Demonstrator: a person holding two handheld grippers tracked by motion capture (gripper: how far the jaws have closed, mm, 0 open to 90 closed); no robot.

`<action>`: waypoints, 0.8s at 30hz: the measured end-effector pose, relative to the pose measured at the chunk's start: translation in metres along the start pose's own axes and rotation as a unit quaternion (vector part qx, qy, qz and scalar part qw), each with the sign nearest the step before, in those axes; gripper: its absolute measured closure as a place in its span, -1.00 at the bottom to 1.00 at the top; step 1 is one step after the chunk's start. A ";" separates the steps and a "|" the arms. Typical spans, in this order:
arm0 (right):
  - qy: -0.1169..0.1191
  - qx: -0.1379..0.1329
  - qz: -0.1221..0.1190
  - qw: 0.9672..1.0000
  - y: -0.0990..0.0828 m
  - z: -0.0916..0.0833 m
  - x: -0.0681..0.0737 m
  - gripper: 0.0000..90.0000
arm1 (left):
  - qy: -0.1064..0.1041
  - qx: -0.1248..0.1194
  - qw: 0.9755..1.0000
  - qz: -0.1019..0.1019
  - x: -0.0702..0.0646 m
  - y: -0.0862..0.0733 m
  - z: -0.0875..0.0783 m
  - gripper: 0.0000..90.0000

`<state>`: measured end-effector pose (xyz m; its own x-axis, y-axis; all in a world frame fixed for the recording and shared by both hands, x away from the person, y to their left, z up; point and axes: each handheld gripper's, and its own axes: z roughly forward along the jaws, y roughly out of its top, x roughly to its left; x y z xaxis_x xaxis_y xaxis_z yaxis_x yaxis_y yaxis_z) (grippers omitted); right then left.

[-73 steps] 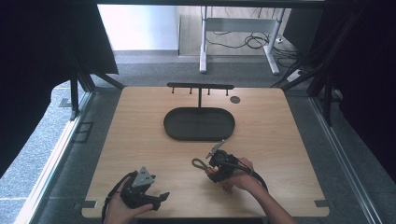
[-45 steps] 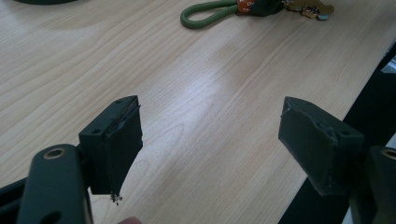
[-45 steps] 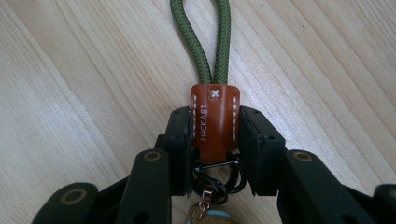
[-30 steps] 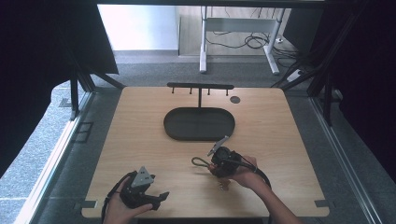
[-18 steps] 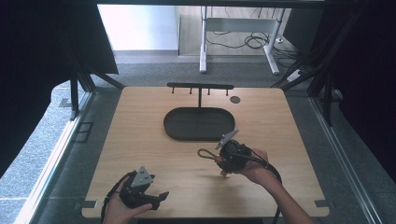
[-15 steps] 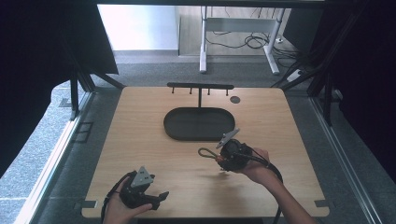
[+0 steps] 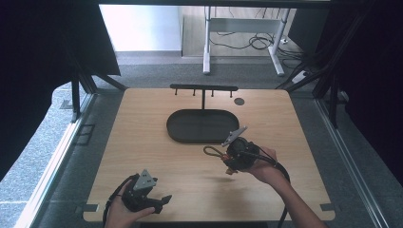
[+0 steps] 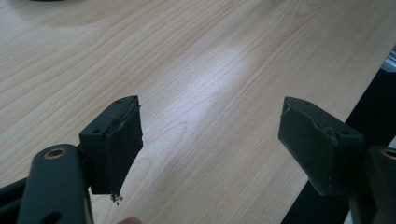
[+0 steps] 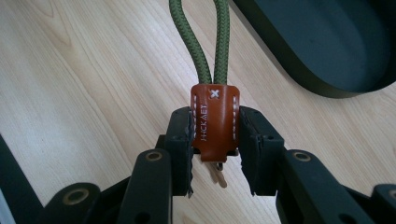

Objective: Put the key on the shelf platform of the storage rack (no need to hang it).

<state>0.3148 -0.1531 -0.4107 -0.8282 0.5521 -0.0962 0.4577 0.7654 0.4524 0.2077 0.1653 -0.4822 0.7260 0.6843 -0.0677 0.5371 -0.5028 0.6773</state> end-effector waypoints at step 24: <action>-0.011 0.001 0.000 1.000 0.012 -0.001 -0.009 0.49 | -0.001 0.004 1.000 0.001 0.000 0.000 0.002 -0.50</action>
<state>0.3270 -0.1493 -0.4036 -0.8211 0.5590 -0.1158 0.4582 0.7664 0.4502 0.2081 0.1647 -0.4836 0.7278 0.6824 -0.0684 0.5396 -0.5081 0.6713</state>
